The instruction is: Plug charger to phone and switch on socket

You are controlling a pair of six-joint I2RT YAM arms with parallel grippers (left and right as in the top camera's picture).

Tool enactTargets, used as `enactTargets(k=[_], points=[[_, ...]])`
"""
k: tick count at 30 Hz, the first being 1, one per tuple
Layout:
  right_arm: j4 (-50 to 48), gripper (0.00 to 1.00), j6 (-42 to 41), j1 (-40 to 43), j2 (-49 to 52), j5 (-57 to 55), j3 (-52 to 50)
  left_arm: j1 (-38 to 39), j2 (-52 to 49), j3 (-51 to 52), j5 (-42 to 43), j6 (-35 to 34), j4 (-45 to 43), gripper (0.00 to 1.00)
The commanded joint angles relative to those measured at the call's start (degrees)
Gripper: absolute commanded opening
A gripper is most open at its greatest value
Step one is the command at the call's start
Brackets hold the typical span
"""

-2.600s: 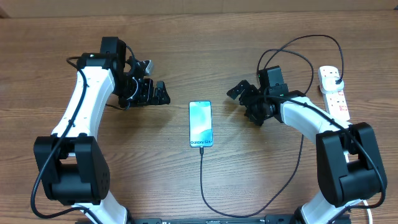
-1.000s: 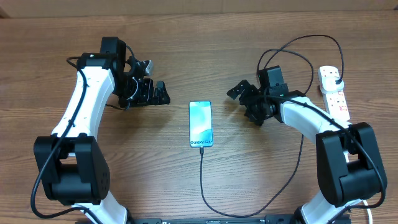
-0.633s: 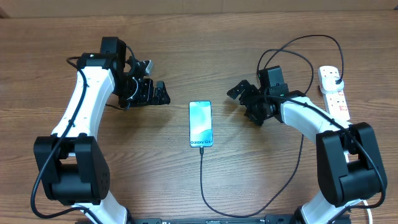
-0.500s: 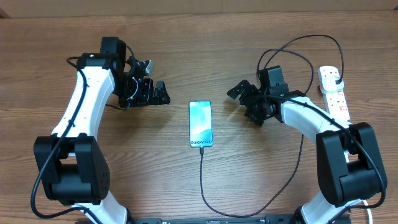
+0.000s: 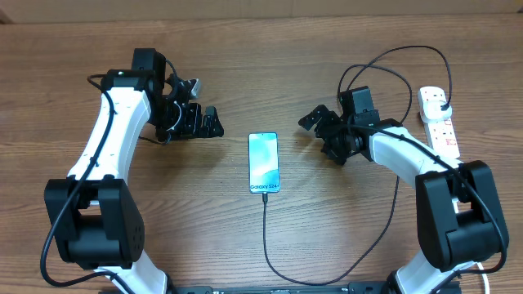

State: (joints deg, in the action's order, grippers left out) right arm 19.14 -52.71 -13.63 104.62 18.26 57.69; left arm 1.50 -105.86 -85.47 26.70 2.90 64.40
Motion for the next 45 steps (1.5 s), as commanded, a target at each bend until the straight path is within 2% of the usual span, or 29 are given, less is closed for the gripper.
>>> enactTargets(k=[1,18,22,27,31,38,41,45], points=[[1.51,1.00,0.22,0.52,3.96,-3.17,-3.10,0.02,1.31,-0.13,-0.33,-0.74,-0.20,1.00],[2.43,1.00,0.26,0.52,3.96,-1.18,-3.10,0.02,1.31,-0.13,-0.33,-0.74,-0.20,1.00],[4.24,0.90,1.99,0.66,3.93,0.48,-2.38,0.02,1.31,-0.13,-0.33,-0.74,-0.20,1.00],[17.51,0.86,7.32,1.90,3.89,-0.02,5.51,0.02,1.31,-0.15,-0.33,-0.74,-0.20,1.00],[30.91,0.87,12.46,3.98,3.89,-1.97,15.80,0.02,1.31,-0.13,-0.33,-0.74,-0.20,1.00],[51.47,0.93,16.20,9.14,3.89,-10.88,33.14,0.02,1.31,-0.15,-0.33,-0.74,-0.20,1.00],[56.26,1.00,16.17,12.07,3.89,-16.13,37.00,0.02,1.31,-0.15,-0.33,-0.74,-0.20,1.00],[57.02,1.00,15.87,17.51,3.91,-24.41,37.53,0.02,1.31,-0.13,-0.33,-0.74,-0.20,1.00]])
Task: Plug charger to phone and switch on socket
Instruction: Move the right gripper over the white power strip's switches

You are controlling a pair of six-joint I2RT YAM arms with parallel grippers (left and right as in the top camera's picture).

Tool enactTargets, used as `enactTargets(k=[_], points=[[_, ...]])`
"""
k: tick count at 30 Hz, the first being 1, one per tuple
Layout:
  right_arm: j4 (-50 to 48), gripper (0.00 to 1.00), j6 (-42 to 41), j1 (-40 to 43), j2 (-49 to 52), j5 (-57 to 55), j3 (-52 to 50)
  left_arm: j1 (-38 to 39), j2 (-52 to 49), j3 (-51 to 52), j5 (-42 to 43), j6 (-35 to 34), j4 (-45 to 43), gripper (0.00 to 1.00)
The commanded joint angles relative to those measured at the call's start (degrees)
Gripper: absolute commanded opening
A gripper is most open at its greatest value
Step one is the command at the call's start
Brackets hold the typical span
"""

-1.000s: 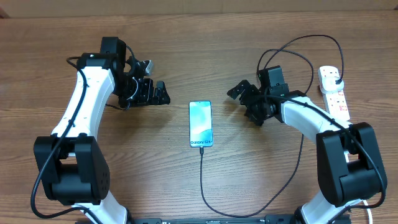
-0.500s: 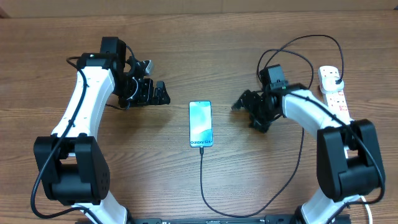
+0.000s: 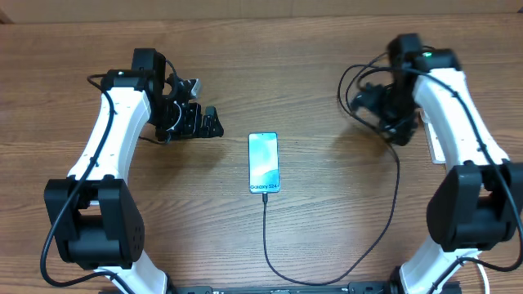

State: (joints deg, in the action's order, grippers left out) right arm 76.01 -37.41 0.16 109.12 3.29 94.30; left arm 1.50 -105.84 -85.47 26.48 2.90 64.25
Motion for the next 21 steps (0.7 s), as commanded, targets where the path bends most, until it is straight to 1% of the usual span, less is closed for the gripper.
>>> enactTargets(k=[1,4,6,12,19,21], points=[[-0.02,1.00,-0.61,5.22,-0.52,-11.41,0.74,0.02,1.29,-0.15,-0.11,-0.74,-0.04,1.00],[-1.05,1.00,-3.08,10.45,-0.35,-14.51,0.42,0.02,1.29,-0.15,-0.11,-0.74,-0.04,1.00],[-2.05,1.00,-3.28,14.73,-0.04,-14.82,0.42,0.02,1.29,-0.13,-0.11,-0.74,-0.04,1.00],[-5.35,1.00,-3.30,23.82,2.38,-14.86,0.26,0.02,1.29,-0.13,-0.11,-0.74,-0.04,1.00],[-9.53,1.00,-2.95,29.35,7.43,-14.73,0.15,0.02,1.29,-0.15,-0.11,-0.74,-0.04,1.00],[-11.47,1.00,-0.50,29.70,8.76,-14.36,0.15,0.02,1.29,-0.15,-0.11,-0.74,-0.04,1.00]])
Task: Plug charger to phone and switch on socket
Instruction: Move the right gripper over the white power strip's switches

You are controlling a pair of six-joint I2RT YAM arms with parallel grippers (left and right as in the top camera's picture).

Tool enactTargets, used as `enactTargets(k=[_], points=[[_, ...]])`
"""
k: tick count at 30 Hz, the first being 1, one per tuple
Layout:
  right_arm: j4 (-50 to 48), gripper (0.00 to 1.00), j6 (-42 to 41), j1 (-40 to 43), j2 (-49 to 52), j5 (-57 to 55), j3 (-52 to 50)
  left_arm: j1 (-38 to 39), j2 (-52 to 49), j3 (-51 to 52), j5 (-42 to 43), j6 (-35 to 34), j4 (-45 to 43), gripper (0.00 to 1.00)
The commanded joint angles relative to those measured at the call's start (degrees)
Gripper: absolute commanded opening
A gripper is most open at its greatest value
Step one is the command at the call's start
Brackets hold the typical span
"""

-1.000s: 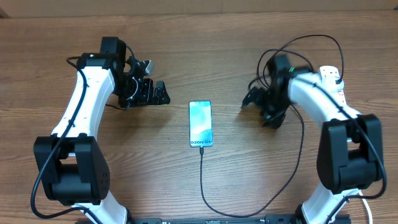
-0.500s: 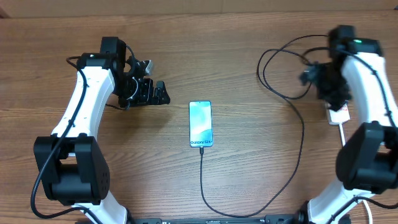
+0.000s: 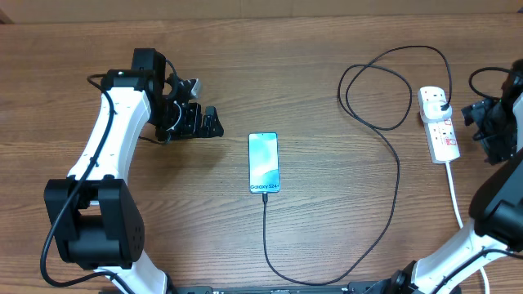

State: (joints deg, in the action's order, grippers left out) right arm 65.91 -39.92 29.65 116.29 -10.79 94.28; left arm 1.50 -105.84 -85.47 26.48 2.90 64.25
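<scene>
The phone (image 3: 263, 162) lies face up with its screen lit in the middle of the table. A black charger cable (image 3: 265, 229) is plugged into its lower end, runs along the front, then loops up to the plug (image 3: 438, 100) in the white socket strip (image 3: 441, 132) at the right. My right gripper (image 3: 476, 129) hovers just right of the strip, half cut off by the frame edge, its fingers apart and empty. My left gripper (image 3: 202, 122) rests left of the phone, open and holding nothing.
The cable makes a wide loop (image 3: 384, 90) on the wood between the phone and the strip. The strip's white lead (image 3: 454, 192) trails toward the front right. My right arm's base (image 3: 498, 204) fills the right edge.
My right gripper has moved from over the cable loop, left of the strip, to the strip's right side at the frame edge. The loop now shows uncovered. Left arm and phone are unchanged.
First my right gripper was open low over the table between the phone and the cable loop, with the cable plugged into the phone. Then it stood over the loop beside the strip. Now it is on the strip's far right. The left arm stayed put throughout.
</scene>
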Motion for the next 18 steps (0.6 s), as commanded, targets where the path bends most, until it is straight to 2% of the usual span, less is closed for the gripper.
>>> enactTargets(k=[1,7,18], points=[[-2.45,1.00,3.82,0.22,2.34,-0.07,0.17,0.02,1.29,-0.13,-0.11,-0.74,-0.04,1.00],[-6.49,1.00,7.06,-0.59,4.55,4.92,0.15,0.02,1.29,-0.15,-0.11,-0.74,-0.04,1.00],[-7.67,1.00,7.02,-0.83,5.38,5.40,-0.22,0.02,1.29,-0.13,-0.11,-0.74,-0.04,1.00]])
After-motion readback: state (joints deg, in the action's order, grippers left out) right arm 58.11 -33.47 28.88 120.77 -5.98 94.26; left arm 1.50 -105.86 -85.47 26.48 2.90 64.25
